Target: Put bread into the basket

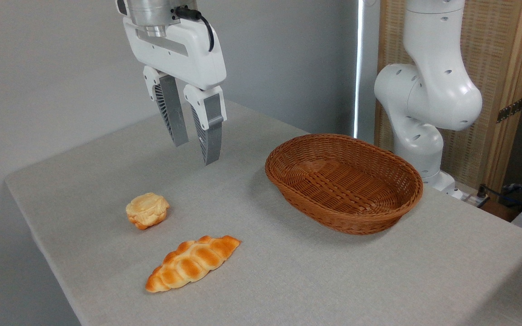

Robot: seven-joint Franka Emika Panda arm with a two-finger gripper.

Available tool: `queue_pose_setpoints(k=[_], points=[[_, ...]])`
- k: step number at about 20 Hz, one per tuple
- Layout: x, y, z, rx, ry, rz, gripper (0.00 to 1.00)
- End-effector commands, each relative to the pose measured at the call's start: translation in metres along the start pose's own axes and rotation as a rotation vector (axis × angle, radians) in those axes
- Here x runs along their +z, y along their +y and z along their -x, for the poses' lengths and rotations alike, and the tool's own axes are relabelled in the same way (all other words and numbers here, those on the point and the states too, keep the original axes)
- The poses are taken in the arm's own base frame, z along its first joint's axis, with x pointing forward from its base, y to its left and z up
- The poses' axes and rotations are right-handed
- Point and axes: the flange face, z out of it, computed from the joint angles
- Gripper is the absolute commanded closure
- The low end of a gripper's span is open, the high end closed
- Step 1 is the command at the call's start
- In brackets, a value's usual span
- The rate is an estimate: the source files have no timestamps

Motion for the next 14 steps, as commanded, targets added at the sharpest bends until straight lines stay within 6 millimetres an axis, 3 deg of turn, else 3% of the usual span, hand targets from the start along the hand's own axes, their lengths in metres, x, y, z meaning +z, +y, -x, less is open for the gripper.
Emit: queue_pose_setpoints(k=[1, 14], points=[[-0.0045, -0.0045, 0.0065, -0.007, 0.011, -0.01, 0.0], [-0.0008, -0.0032, 0.0059, -0.009, 0.009, 0.0, 0.0]])
